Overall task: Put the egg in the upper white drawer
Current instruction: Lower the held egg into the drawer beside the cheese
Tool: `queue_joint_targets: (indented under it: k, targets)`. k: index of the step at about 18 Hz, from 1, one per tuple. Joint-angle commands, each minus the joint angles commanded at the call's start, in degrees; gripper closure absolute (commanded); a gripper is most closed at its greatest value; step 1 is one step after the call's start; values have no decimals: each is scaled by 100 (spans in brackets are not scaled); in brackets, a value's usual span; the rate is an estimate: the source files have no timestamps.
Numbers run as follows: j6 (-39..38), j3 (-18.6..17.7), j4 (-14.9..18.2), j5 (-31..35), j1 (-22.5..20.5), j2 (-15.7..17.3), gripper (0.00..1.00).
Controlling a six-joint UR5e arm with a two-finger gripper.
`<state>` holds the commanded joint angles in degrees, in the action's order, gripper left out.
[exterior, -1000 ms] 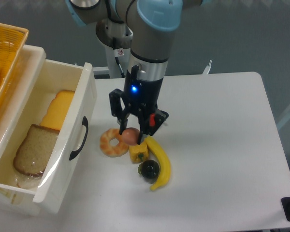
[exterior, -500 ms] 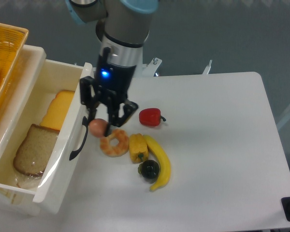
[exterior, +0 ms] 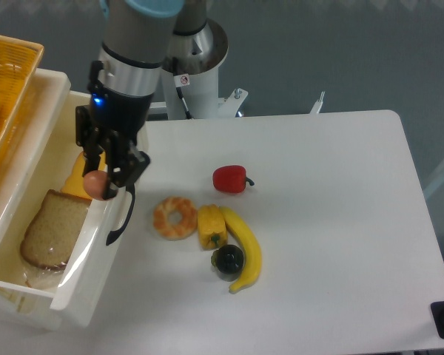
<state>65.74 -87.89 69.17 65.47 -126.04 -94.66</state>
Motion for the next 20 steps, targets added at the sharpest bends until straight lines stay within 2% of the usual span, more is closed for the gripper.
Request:
queue_joint_targets:
  k: [6, 15, 20]
  targets:
    - [203, -44, 246, 255, 264, 88, 79]
    - [493, -439, 238, 607, 483, 185, 79]
    - [554, -536, 247, 896, 721, 62, 79]
